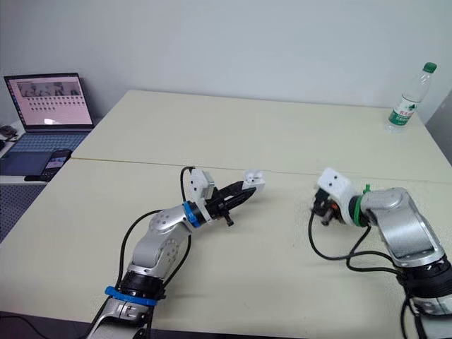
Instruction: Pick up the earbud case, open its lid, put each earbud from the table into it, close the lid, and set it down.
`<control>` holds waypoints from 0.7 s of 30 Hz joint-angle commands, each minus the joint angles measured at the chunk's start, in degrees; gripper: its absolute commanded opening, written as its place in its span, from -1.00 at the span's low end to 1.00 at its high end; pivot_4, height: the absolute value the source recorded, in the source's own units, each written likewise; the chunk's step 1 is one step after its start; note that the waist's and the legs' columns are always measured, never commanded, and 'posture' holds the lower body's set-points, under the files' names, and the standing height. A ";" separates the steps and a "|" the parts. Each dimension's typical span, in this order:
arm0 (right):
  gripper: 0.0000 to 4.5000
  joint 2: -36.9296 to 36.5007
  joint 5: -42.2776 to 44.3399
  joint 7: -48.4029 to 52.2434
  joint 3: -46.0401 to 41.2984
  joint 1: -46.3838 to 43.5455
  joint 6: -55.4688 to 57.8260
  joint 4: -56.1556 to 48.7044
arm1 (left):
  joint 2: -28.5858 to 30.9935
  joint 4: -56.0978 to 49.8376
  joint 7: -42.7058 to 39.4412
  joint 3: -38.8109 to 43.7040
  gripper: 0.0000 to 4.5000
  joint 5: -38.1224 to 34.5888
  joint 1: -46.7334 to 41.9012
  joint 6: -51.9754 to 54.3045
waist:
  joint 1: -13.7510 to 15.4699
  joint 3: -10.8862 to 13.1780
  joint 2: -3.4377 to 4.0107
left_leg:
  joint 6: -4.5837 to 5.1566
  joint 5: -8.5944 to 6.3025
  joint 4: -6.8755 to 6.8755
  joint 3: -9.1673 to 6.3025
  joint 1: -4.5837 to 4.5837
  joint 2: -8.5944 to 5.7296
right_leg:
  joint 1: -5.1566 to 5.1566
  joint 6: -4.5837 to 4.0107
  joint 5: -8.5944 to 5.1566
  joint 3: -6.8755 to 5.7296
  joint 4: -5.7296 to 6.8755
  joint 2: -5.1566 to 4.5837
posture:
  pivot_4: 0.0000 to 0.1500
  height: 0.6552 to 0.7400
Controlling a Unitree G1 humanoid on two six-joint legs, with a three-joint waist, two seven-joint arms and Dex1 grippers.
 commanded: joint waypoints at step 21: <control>-0.82 19.82 25.22 -17.26 -13.58 -0.85 -8.58 -7.45 | -8.82 -4.00 4.13 -1.58 -0.66 -1.98 -4.01 4.60 | -0.04 -0.01 0.02 | 0.01 0.00 -0.03 0.01 -0.13 0.01 | -0.19 -0.01 0.01 0.02 0.07 0.03 | 1.00 0.91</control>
